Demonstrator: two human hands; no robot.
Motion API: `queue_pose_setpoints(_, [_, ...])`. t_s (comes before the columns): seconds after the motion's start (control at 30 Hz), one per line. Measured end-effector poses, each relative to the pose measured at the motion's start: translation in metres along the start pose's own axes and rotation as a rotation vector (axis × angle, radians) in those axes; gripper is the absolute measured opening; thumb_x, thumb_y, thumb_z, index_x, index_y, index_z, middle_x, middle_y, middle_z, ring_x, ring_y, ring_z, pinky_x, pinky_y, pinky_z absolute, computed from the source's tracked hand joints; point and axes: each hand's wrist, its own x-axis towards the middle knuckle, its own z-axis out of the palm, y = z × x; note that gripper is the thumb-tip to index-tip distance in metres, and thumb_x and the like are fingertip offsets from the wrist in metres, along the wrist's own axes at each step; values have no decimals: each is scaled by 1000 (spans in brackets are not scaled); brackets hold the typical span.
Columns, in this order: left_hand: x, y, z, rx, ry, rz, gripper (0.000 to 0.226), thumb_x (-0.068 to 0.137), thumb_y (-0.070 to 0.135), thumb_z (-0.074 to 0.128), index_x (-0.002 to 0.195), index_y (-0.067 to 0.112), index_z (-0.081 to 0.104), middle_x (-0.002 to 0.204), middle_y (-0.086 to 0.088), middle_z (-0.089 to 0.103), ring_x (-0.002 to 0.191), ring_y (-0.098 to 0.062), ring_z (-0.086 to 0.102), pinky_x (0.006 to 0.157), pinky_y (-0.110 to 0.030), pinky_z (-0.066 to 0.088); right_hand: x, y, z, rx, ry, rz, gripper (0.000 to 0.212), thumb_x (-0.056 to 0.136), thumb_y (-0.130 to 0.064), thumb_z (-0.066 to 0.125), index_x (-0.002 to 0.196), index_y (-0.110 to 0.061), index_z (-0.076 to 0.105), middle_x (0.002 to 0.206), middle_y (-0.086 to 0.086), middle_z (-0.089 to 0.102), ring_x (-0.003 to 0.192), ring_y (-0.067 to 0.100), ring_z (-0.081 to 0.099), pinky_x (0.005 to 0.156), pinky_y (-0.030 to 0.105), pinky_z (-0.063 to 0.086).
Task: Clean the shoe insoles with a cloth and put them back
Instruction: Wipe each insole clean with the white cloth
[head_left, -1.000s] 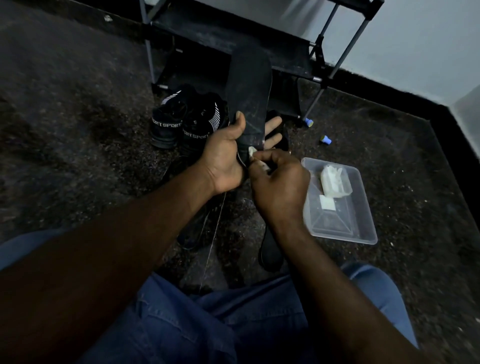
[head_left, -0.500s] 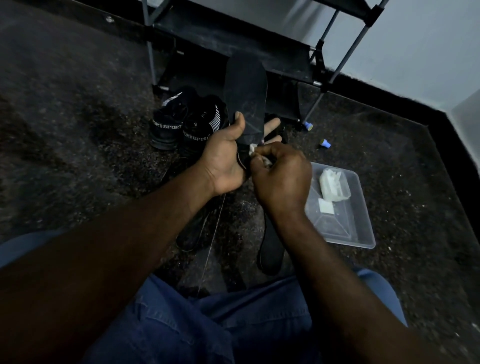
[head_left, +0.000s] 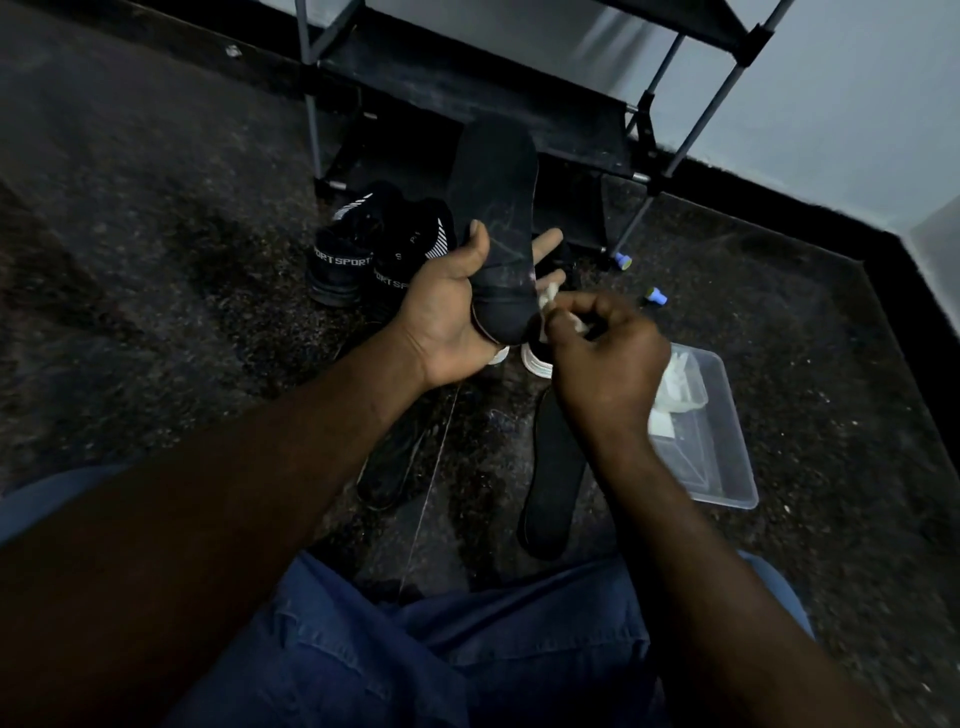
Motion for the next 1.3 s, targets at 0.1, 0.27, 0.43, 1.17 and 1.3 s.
queue_pose_setpoints(0.1, [-3, -3, 1, 62, -10, -46, 62, 111, 52, 21, 131, 11, 63, 129, -4, 71, 119, -25, 69, 104, -40, 54, -3, -6, 4, 49, 22, -69, 13, 85, -27, 69, 93, -25, 80, 87, -14, 76, 82, 9, 71, 76, 38, 57])
queue_pose_setpoints(0.27, [-2, -8, -2, 85, 30, -55, 63, 110, 53, 24, 121, 18, 75, 150, -2, 58, 143, -27, 49, 122, -47, 34, -11, -6, 25, -77, -110, -72, 24, 83, -30, 64, 100, -26, 81, 92, -7, 78, 85, 18, 72, 76, 42, 58])
queue_pose_setpoints(0.43, [2, -8, -9, 105, -1, -42, 60, 111, 53, 22, 158, 20, 37, 155, -2, 51, 145, -30, 46, 119, -49, 37, -28, -17, 32, 1, -170, -153, 25, 87, -24, 64, 105, -24, 81, 98, -5, 78, 93, 15, 70, 81, 39, 57])
queue_pose_setpoints(1.17, [-1, -11, -3, 173, 82, -99, 59, 109, 50, 31, 147, 10, 53, 147, -7, 60, 136, -27, 56, 111, -41, 48, -23, -5, 9, 255, -147, 20, 13, 89, -19, 73, 99, -24, 78, 89, -11, 77, 84, 10, 73, 81, 44, 60])
queue_pose_setpoints(1.3, [0, -20, -1, 169, 98, -24, 39, 109, 25, 45, 140, 5, 58, 132, -18, 67, 113, -30, 68, 96, -43, 59, 14, -3, -7, 357, -14, 217, 20, 93, -13, 73, 113, -15, 75, 81, -4, 74, 72, 6, 73, 70, 31, 61])
